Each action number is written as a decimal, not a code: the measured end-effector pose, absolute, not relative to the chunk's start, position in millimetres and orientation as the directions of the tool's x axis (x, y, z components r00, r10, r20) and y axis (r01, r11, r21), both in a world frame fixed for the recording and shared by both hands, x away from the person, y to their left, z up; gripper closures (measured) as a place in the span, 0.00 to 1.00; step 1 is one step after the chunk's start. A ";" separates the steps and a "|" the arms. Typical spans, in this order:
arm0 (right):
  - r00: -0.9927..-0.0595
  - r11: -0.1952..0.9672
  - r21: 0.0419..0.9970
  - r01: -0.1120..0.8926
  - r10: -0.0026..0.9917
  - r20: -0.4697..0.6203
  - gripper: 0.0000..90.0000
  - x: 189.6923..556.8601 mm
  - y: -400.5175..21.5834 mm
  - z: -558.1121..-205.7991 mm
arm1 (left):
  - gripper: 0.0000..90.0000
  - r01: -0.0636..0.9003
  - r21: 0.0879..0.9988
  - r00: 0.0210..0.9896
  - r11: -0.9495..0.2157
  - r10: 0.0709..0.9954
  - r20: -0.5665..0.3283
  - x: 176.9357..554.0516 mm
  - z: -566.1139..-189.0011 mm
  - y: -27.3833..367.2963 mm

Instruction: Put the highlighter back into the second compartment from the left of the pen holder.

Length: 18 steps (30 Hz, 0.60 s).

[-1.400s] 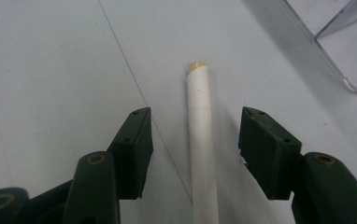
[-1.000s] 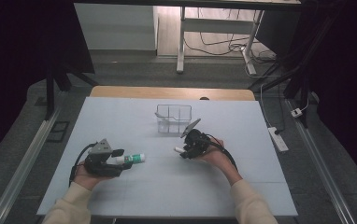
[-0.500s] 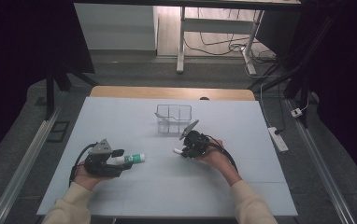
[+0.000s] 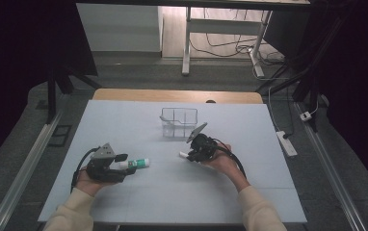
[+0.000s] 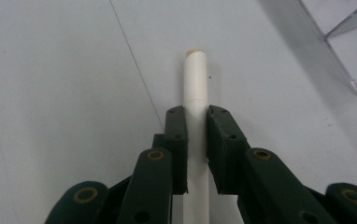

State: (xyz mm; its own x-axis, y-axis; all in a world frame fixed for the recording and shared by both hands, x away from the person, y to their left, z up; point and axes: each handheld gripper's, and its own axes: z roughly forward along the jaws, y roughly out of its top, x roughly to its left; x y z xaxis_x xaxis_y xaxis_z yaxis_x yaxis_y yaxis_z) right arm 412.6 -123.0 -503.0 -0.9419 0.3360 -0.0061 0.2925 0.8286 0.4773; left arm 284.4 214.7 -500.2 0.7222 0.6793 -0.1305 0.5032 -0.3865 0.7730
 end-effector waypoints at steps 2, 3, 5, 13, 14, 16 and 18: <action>-0.939 0.819 0.490 0.297 0.344 -0.005 0.87 412.5 -124.9 -500.4 | 0.39 0.503 0.773 0.723 -0.387 0.679 -0.130 284.3 -500.1 214.6; -0.938 0.814 0.498 0.297 0.346 -0.005 0.87 412.5 -125.8 -498.7 | 0.39 0.502 0.773 0.723 -0.387 0.679 -0.130 284.3 -500.1 214.5; -0.936 0.803 0.516 0.299 0.352 -0.006 0.87 412.4 -127.7 -495.5 | 0.39 0.503 0.773 0.723 -0.387 0.679 -0.130 284.3 -500.1 214.6; -0.931 0.764 0.572 0.297 0.365 -0.003 0.87 412.3 -136.0 -483.0 | 0.39 0.502 0.773 0.723 -0.388 0.678 -0.129 284.3 -500.0 214.3; -0.930 0.763 0.574 0.298 0.367 -0.004 0.87 412.4 -137.0 -481.8 | 0.39 0.502 0.773 0.723 -0.388 0.679 -0.129 284.3 -500.1 214.3; -0.928 0.755 0.583 0.300 0.373 -0.006 0.87 412.5 -138.7 -480.2 | 0.39 0.503 0.773 0.723 -0.387 0.679 -0.130 284.4 -500.1 214.5; -0.928 0.753 0.587 0.297 0.373 -0.009 0.87 412.4 -140.2 -478.8 | 0.39 0.503 0.773 0.722 -0.387 0.679 -0.130 284.4 -500.1 214.5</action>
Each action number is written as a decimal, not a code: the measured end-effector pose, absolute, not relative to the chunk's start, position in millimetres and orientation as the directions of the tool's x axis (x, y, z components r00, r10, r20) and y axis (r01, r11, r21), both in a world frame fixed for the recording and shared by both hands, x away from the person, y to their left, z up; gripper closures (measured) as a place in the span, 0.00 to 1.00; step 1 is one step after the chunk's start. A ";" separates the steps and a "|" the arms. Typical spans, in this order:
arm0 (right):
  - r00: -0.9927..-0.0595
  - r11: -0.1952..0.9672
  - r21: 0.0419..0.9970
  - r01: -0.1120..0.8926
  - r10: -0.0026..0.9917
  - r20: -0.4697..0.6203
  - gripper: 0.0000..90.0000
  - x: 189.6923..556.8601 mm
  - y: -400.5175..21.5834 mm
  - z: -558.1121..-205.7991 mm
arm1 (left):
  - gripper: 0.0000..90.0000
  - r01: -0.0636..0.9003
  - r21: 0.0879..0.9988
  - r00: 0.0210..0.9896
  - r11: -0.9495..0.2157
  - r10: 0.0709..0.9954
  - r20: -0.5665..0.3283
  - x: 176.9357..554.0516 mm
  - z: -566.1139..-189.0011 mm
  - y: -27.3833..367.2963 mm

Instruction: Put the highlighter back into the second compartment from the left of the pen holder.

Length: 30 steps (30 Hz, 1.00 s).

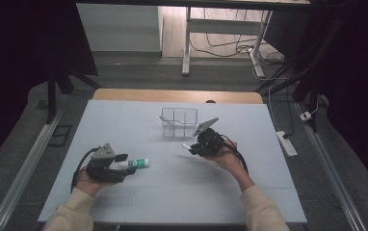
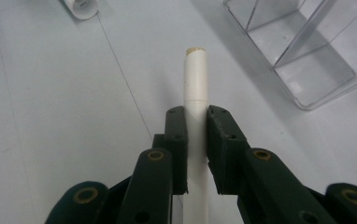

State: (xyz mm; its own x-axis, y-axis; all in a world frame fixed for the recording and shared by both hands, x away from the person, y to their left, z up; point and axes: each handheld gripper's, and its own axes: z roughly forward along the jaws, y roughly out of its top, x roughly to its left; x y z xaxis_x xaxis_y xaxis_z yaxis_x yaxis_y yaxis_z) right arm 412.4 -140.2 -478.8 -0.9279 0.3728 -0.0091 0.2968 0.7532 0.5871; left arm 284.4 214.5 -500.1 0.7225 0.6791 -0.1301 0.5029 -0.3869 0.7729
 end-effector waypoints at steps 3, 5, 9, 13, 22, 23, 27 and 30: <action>-0.928 0.745 0.598 0.294 0.372 -0.006 0.87 412.0 -142.0 -476.9 | 0.39 0.503 0.773 0.723 -0.387 0.679 -0.130 284.3 -500.0 214.6; -0.927 0.739 0.605 0.295 0.374 -0.005 0.87 411.8 -142.9 -475.3 | 0.39 0.502 0.773 0.723 -0.387 0.679 -0.130 284.2 -500.0 214.5; -0.926 0.728 0.620 0.293 0.377 -0.004 0.87 411.4 -144.8 -472.4 | 0.39 0.502 0.773 0.723 -0.387 0.678 -0.130 284.2 -499.9 214.5; -0.924 0.715 0.633 0.296 0.383 0.000 0.87 411.1 -146.5 -470.1 | 0.39 0.502 0.773 0.724 -0.388 0.678 -0.130 284.4 -500.1 214.5; -0.919 0.690 0.661 0.295 0.394 -0.001 0.87 409.9 -150.5 -463.6 | 0.39 0.502 0.774 0.723 -0.387 0.678 -0.130 284.1 -499.7 214.5; -0.920 0.689 0.665 0.289 0.392 -0.006 0.87 409.8 -150.7 -462.7 | 0.39 0.502 0.774 0.723 -0.387 0.678 -0.130 284.1 -499.7 214.6; -0.919 0.678 0.678 0.282 0.393 -0.011 0.87 408.8 -152.2 -458.8 | 0.39 0.503 0.774 0.722 -0.385 0.679 -0.131 284.2 -499.8 214.7; -0.918 0.667 0.690 0.280 0.396 -0.010 0.87 408.2 -153.6 -456.2 | 0.39 0.503 0.774 0.722 -0.384 0.679 -0.132 284.3 -499.8 214.8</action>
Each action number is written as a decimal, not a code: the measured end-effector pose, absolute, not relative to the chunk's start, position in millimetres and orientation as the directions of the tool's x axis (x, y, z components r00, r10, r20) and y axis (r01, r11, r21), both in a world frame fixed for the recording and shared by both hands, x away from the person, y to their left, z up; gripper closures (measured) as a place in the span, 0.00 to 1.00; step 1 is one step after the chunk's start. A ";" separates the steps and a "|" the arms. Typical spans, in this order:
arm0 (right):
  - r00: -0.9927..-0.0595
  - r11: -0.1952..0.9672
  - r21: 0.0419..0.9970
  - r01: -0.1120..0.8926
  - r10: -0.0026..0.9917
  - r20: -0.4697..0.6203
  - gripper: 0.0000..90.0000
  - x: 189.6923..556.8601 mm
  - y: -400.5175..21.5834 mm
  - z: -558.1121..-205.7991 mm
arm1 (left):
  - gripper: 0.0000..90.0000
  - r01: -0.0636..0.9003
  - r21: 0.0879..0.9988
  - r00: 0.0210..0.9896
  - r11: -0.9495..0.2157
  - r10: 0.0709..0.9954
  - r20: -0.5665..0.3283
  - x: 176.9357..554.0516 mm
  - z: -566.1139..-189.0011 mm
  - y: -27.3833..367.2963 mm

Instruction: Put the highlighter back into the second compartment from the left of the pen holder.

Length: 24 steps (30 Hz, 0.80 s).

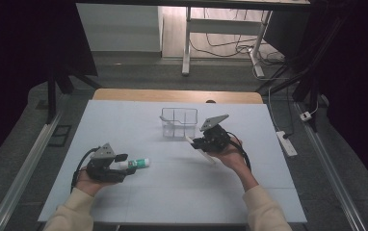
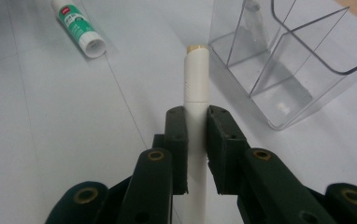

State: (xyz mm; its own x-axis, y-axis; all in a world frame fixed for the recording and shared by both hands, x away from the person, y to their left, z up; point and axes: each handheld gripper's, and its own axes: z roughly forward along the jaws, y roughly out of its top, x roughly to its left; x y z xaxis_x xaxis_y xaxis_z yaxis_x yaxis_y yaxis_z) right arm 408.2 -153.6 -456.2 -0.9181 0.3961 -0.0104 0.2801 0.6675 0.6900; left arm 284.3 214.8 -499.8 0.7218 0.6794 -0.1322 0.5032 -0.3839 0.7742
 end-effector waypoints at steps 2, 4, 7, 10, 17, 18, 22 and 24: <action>-0.916 0.661 0.696 0.280 0.400 -0.012 0.87 407.8 -154.2 -454.7 | 0.39 0.504 0.775 0.721 -0.383 0.680 -0.133 284.2 -499.7 214.9; -0.916 0.652 0.705 0.279 0.402 -0.010 0.87 407.7 -155.1 -453.5 | 0.39 0.503 0.775 0.721 -0.383 0.680 -0.132 284.1 -499.6 214.9; -0.913 0.641 0.716 0.277 0.407 -0.011 0.87 407.3 -156.4 -451.1 | 0.39 0.503 0.774 0.721 -0.383 0.680 -0.132 284.1 -499.6 214.8; -0.911 0.626 0.729 0.276 0.413 -0.011 0.87 406.7 -157.6 -449.0 | 0.39 0.503 0.774 0.721 -0.384 0.680 -0.132 284.0 -499.5 214.7; -0.907 0.606 0.750 0.266 0.420 -0.018 0.87 405.0 -160.1 -442.9 | 0.39 0.503 0.775 0.721 -0.383 0.680 -0.132 283.9 -499.3 214.6; -0.908 0.601 0.754 0.265 0.419 -0.015 0.87 404.9 -160.2 -442.7 | 0.39 0.503 0.775 0.721 -0.383 0.680 -0.132 283.8 -499.3 214.6; -0.906 0.585 0.768 0.260 0.424 -0.016 0.87 404.7 -161.3 -440.9 | 0.39 0.503 0.775 0.721 -0.382 0.681 -0.132 283.9 -499.3 214.7; -0.902 0.575 0.776 0.260 0.430 -0.016 0.87 404.5 -162.2 -439.9 | 0.39 0.503 0.775 0.721 -0.382 0.681 -0.133 284.0 -499.4 214.9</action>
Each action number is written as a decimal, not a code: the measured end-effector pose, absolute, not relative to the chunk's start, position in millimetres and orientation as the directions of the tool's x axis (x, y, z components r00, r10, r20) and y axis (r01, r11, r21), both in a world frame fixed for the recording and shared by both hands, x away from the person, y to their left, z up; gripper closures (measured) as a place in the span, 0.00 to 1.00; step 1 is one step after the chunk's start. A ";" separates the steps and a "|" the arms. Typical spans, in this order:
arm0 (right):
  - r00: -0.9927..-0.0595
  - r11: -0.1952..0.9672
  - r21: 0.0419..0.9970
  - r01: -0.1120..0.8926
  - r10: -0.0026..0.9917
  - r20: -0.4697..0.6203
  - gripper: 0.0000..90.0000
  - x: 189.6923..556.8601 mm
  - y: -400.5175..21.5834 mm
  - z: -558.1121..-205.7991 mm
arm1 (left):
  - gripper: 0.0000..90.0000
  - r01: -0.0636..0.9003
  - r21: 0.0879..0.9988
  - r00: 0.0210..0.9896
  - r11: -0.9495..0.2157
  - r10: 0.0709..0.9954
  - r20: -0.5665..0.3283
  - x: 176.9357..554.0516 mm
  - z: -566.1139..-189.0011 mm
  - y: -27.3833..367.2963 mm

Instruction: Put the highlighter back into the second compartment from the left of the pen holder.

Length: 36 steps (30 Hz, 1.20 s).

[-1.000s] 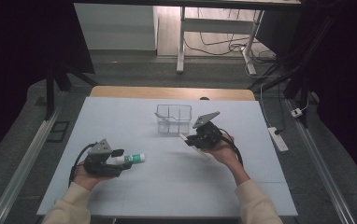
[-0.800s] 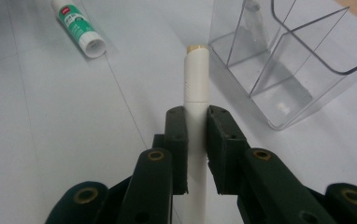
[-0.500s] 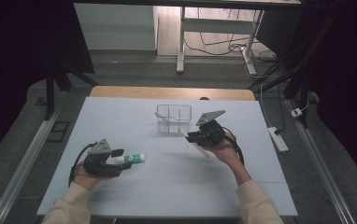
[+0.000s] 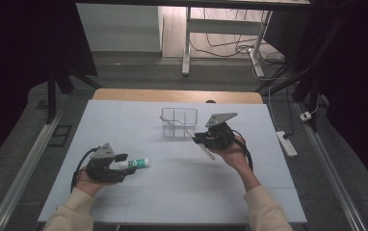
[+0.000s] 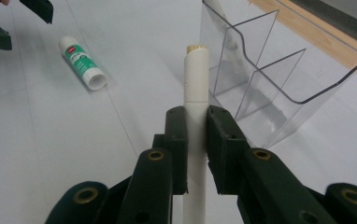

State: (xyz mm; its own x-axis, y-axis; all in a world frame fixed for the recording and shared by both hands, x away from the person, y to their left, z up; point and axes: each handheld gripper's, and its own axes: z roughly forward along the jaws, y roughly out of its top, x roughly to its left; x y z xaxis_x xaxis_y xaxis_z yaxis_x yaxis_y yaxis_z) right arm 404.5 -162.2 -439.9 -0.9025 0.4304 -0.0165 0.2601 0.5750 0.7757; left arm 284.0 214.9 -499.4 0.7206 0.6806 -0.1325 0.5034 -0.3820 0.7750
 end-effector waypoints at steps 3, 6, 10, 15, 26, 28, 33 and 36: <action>-0.897 0.558 0.788 0.260 0.441 -0.016 0.87 404.5 -163.8 -438.4 | 0.39 0.503 0.775 0.721 -0.382 0.681 -0.133 284.1 -499.4 214.9; -0.892 0.546 0.797 0.259 0.452 -0.020 0.87 404.6 -165.1 -437.2 | 0.39 0.503 0.775 0.720 -0.382 0.681 -0.132 284.0 -499.3 214.9; -0.885 0.526 0.811 0.256 0.464 -0.022 0.87 404.3 -166.9 -435.1 | 0.39 0.503 0.776 0.720 -0.381 0.681 -0.132 283.9 -499.1 214.9; -0.877 0.498 0.830 0.251 0.479 -0.022 0.87 404.0 -169.6 -431.8 | 0.39 0.504 0.775 0.720 -0.382 0.682 -0.132 284.0 -499.2 214.9; -0.858 0.444 0.861 0.247 0.514 -0.019 0.87 405.9 -173.0 -421.8 | 0.39 0.506 0.776 0.718 -0.376 0.683 -0.137 284.2 -498.9 215.3; -0.853 0.440 0.864 0.244 0.522 -0.025 0.87 407.5 -173.1 -419.2 | 0.39 0.506 0.777 0.717 -0.375 0.683 -0.138 284.3 -499.0 215.7; -0.841 0.416 0.875 0.248 0.541 -0.019 0.87 411.3 -173.5 -412.1 | 0.39 0.506 0.776 0.718 -0.376 0.682 -0.138 284.3 -499.0 215.6; -0.834 0.397 0.883 0.249 0.551 -0.012 0.87 413.6 -173.4 -408.9 | 0.39 0.506 0.776 0.718 -0.376 0.682 -0.138 284.3 -499.0 215.7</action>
State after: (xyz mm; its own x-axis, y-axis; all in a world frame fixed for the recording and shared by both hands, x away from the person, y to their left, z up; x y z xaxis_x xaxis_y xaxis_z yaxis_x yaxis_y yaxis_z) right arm 413.6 -173.4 -408.9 -0.8345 0.5509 -0.0120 0.2492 0.3967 0.8835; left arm 284.3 215.7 -499.0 0.7184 0.6818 -0.1378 0.5057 -0.3759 0.7765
